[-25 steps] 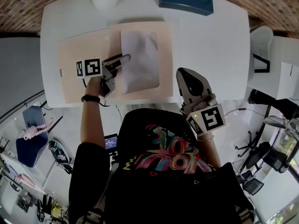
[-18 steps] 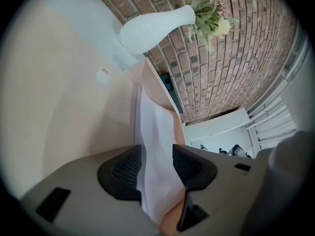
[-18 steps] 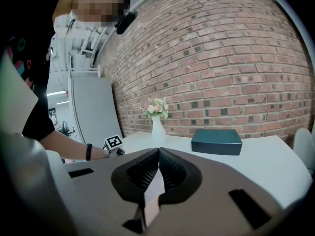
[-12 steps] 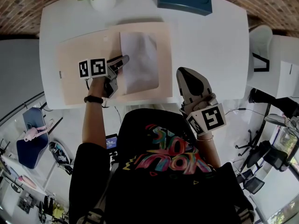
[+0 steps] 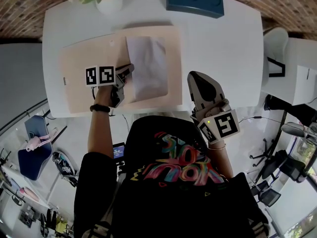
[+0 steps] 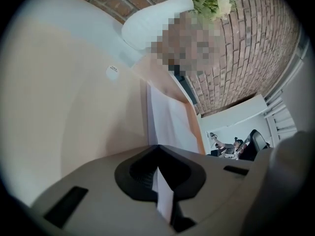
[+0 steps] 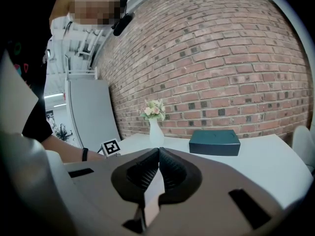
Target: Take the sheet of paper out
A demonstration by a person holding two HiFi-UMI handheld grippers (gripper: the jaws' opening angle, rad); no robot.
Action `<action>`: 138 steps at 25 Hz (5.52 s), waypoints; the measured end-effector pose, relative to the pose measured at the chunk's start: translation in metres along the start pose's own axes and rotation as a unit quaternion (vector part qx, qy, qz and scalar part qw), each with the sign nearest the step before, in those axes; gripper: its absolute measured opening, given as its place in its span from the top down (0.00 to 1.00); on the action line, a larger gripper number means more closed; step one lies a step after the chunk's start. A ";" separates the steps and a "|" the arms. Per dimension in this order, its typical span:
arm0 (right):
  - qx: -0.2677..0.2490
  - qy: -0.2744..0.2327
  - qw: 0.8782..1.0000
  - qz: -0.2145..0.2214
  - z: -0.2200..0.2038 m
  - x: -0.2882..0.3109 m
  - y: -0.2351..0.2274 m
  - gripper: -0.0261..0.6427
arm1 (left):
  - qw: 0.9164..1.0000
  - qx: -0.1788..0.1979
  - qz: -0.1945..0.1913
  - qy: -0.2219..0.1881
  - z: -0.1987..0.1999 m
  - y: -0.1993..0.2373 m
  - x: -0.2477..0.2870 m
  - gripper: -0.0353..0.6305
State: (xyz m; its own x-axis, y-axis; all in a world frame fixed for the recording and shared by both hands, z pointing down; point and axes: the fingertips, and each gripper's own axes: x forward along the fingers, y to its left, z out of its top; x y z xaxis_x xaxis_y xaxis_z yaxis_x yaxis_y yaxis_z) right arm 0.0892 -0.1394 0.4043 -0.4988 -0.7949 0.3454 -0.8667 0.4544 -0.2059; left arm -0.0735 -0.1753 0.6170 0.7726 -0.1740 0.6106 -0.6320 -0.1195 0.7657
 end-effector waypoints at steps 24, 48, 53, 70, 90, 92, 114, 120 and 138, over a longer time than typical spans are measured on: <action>-0.022 0.004 0.997 0.071 0.012 0.021 0.037 0.94 | 0.991 -0.034 0.001 -0.129 -0.010 0.019 -0.109 0.91; -0.058 -0.025 0.988 0.137 0.041 0.039 0.096 0.94 | 0.940 0.007 -0.024 -0.339 -0.006 -0.043 -0.263 0.91; -0.053 -0.044 0.990 0.120 0.051 0.025 0.084 0.94 | 0.930 0.056 -0.011 -0.364 0.002 -0.079 -0.271 0.91; -0.099 -0.082 0.991 0.033 0.084 -0.033 0.007 0.94 | 0.859 0.313 0.069 -0.399 0.032 -0.220 -0.199 0.91; -0.102 -0.112 0.988 -0.010 0.096 -0.060 -0.019 0.94 | 0.809 0.392 0.099 -0.426 0.032 -0.254 -0.155 0.91; -0.103 -0.119 0.988 -0.004 0.097 -0.059 -0.017 0.94 | 0.809 0.391 0.099 -0.429 0.033 -0.253 -0.156 0.91; -0.122 -0.097 0.988 0.003 0.089 -0.052 -0.018 0.94 | 0.819 0.395 0.122 -0.398 0.025 -0.235 -0.155 0.91; -0.106 -0.095 0.990 0.005 0.089 -0.053 -0.019 0.94 | 0.820 0.394 0.127 -0.394 0.024 -0.232 -0.156 0.91; -0.114 -0.097 0.989 -0.002 0.093 -0.056 -0.014 0.94 | 0.820 0.398 0.121 -0.393 0.024 -0.232 -0.162 0.91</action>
